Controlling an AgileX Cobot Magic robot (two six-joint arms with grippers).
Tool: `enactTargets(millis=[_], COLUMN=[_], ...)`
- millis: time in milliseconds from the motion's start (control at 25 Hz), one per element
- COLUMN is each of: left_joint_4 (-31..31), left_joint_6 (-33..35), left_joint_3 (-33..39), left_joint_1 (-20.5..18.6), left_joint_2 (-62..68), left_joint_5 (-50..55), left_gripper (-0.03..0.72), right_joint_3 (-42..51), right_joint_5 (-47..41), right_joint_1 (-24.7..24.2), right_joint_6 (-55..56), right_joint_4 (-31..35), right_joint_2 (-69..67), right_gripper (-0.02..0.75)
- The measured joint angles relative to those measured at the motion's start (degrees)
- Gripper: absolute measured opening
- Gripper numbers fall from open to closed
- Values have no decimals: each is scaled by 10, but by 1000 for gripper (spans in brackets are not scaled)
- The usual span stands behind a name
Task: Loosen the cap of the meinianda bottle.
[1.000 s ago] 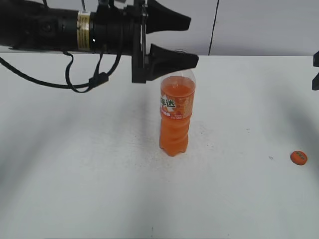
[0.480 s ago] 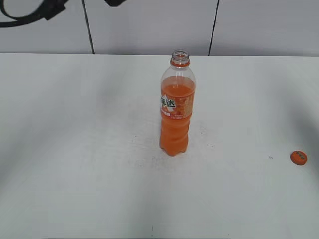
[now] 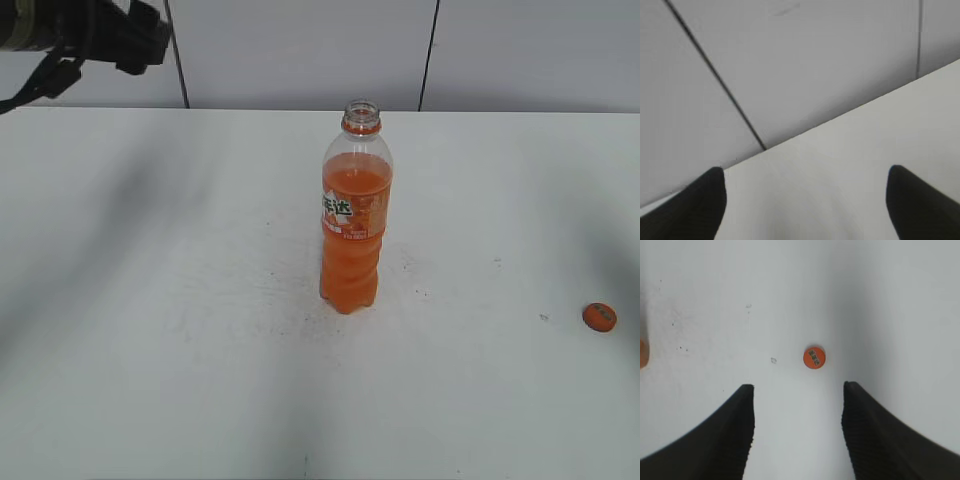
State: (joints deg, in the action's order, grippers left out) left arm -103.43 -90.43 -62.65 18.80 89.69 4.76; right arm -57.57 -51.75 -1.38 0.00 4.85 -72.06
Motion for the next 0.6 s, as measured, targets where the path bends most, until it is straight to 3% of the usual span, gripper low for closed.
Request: enactTargets(millis=[200, 280, 480, 600], left_joint_4=[45, 102, 293, 446], left_joint_6=[2, 23, 199, 335], left_joint_3=[27, 30, 31, 26], left_joint_1=[-18, -20, -21, -21], left_joint_2=[7, 14, 31, 29], left_joint_5=[39, 68, 178, 215], left_gripper=[591, 591, 591, 591], right_joint_3=[0, 0, 0, 0], right_joint_5=[-49, -68, -108, -119], right_joint_1=[0, 0, 0, 0], right_joint_6=[-13, -17, -22, -24], right_joint_4=[0, 0, 0, 0], right_joint_2=[2, 2, 2, 2], right_gripper=[421, 421, 421, 421])
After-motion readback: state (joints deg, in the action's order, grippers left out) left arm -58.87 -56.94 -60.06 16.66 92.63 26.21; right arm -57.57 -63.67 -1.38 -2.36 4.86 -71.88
